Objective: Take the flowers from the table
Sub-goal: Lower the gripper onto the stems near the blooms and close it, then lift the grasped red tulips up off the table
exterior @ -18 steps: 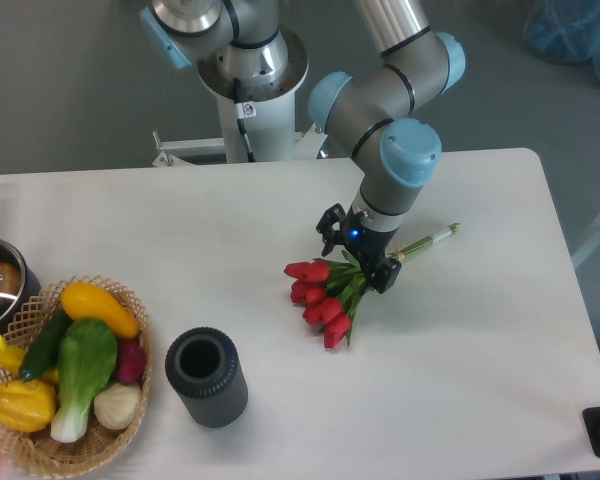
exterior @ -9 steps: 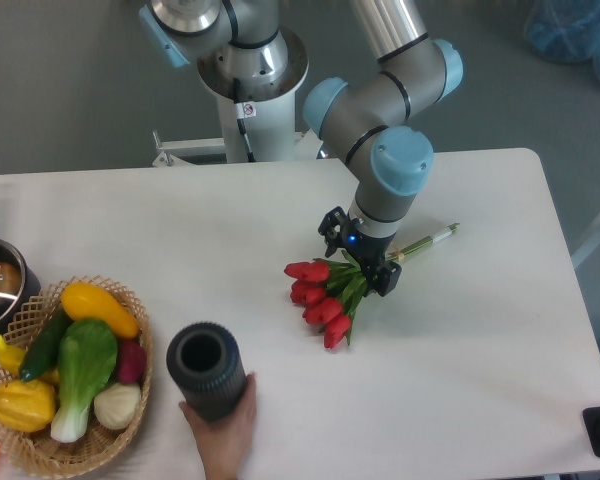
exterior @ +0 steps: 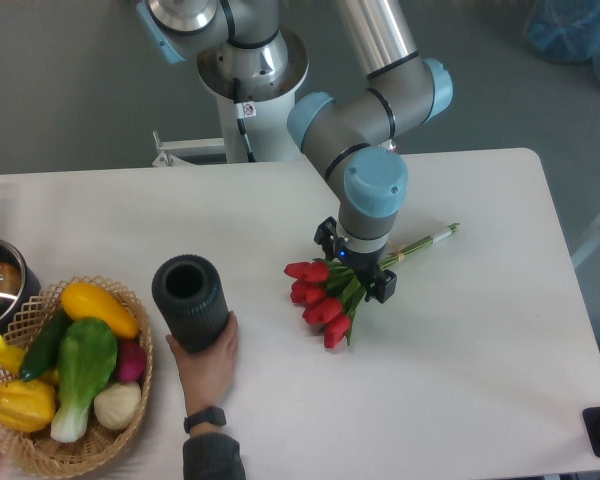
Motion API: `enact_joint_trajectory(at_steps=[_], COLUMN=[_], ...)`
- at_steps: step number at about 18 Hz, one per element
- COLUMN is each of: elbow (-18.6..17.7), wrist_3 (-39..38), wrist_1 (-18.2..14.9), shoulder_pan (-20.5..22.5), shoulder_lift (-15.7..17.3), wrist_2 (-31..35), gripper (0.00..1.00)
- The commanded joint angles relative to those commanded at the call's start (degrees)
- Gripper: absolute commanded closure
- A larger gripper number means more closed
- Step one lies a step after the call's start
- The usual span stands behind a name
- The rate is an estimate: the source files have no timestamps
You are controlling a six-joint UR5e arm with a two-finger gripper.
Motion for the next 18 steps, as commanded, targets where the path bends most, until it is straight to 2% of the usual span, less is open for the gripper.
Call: enact_joint_trajectory(at_steps=[2,3,4,8,10,11,13,15,18], elbow=[0.00,0.00,0.00,-0.18,-0.18,-0.18,-0.09,0.35,2.28], wrist_3=[-0.96,-1.23,-1.14,-1.23,-1.41,-1.41,-1.41,-1.41,-1.41], wrist_1=[0.09,0.09,0.09,0.09,0.18,0.18,0.09,0.35,0.09], shoulder_pan=[-0.09,-0.26,-0.35,-0.35,-0.79,-0.70,-0.70,-0.70,-0.70], shoulder_lift=[-0.35,-0.44,-0.44,-0.35,-0.27,-0.27,0.08,0.09,0.00], wrist_2=[0.00,0.09,0.00,1.66,5.61,5.63,5.89,5.72,5.54], gripper=[0.00,0.04,0.12,0.67,0.88,0.88,0.96,1.00,1.00])
